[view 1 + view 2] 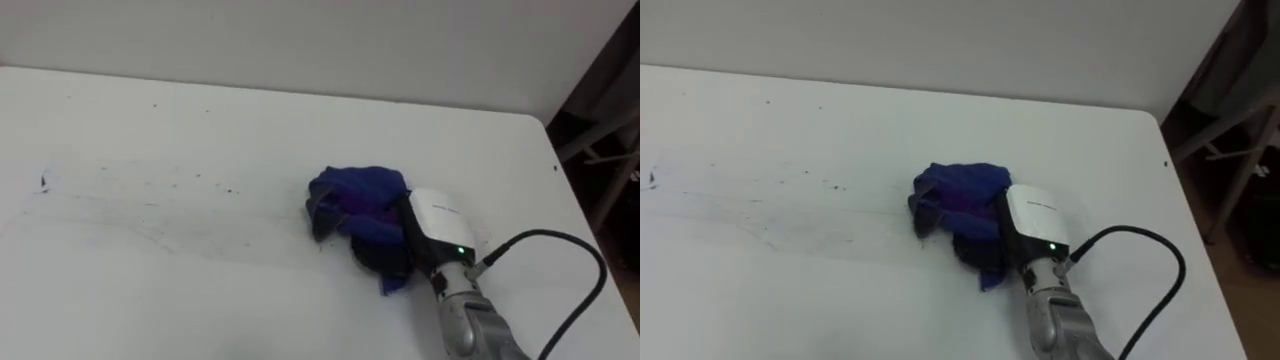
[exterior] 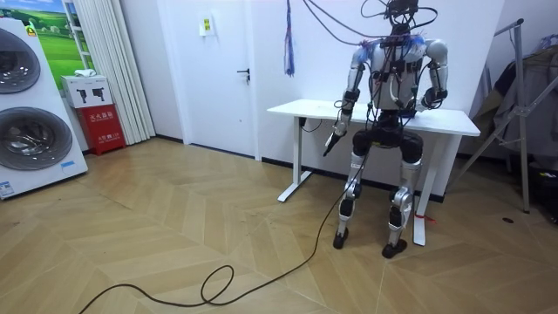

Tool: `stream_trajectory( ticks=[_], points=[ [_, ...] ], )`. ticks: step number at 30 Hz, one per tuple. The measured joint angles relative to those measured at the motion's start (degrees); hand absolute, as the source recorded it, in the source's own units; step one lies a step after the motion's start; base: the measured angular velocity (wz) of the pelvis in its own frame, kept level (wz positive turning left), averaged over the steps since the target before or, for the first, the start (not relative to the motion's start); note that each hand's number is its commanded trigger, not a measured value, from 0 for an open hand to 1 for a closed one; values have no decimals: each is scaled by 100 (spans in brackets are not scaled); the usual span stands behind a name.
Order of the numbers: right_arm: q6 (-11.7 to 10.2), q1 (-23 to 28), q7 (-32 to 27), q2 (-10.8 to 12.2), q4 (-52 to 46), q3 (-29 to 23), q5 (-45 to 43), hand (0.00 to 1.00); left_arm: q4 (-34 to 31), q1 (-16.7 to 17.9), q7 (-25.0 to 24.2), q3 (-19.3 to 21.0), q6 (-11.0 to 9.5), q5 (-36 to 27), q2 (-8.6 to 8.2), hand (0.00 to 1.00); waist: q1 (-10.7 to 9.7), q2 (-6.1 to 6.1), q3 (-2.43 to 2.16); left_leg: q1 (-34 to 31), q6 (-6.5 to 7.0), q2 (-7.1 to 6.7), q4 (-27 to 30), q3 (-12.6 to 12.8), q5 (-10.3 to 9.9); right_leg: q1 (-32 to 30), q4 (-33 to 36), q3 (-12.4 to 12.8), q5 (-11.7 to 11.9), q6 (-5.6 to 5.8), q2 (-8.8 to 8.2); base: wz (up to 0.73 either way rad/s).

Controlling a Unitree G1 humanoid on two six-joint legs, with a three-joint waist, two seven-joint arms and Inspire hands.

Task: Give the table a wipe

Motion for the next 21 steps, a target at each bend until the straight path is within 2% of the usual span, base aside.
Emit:
stream_trajectory(
  ticks=[5,8,12,15,16,21],
  points=[
    [-7,190,169,-119,-396,-11,311,0,-358,17,-174,-82,-53,-55,14,0,-167,-11,-10,3,2,0,0,4,1,0,0,18,-1,2,-1,0],
    [-93,265,337,-130,-543,-168,650,0,-359,17,-307,-73,-177,-64,15,0,-259,-8,-14,34,6,0,2,32,4,1,16,61,-1,1,0,-7],
    [-46,285,562,-222,-910,-784,1375,0,-355,92,-440,114,-297,-107,74,0,-346,-30,6,92,6,-3,2,121,3,-20,85,189,-9,-1,-2,-10],
    [-27,288,663,-468,-1202,-1288,1971,0,-347,112,-606,234,-311,-107,164,0,-397,-56,12,90,6,-8,0,158,4,-76,144,247,-15,-11,-1,-9],
    [-23,287,679,-502,-1378,-1539,2069,0,-344,115,-690,385,-333,-107,169,0,-392,-63,38,82,6,-8,-7,186,4,-121,190,282,-28,-20,-1,-14],
    [-61,265,640,-633,-1655,-2426,2656,0,-180,161,-1007,780,-366,-98,221,0,-515,-91,20,88,7,-8,-54,290,3,-200,202,382,-29,-21,15,-11]
  ],
)
